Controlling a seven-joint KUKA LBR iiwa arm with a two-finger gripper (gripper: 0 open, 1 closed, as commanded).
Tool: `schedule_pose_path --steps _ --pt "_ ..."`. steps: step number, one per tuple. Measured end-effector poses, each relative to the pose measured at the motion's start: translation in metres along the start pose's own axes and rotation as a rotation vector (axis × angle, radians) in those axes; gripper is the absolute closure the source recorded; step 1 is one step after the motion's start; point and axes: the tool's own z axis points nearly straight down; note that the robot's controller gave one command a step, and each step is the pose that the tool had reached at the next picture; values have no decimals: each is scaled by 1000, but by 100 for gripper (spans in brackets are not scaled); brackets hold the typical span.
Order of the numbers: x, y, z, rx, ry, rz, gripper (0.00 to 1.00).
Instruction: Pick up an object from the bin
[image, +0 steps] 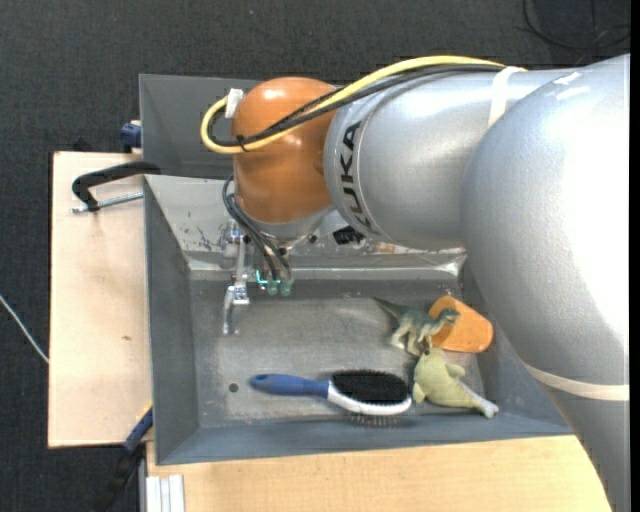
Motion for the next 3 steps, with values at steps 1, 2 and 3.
schedule_pose_path --steps 1,2,3 --pt "77 -70 85 -5 -4 -100 0" --pt "73 -70 81 -4 -13 -100 100" --pt "76 -105 -65 -1 -20 -120 100"
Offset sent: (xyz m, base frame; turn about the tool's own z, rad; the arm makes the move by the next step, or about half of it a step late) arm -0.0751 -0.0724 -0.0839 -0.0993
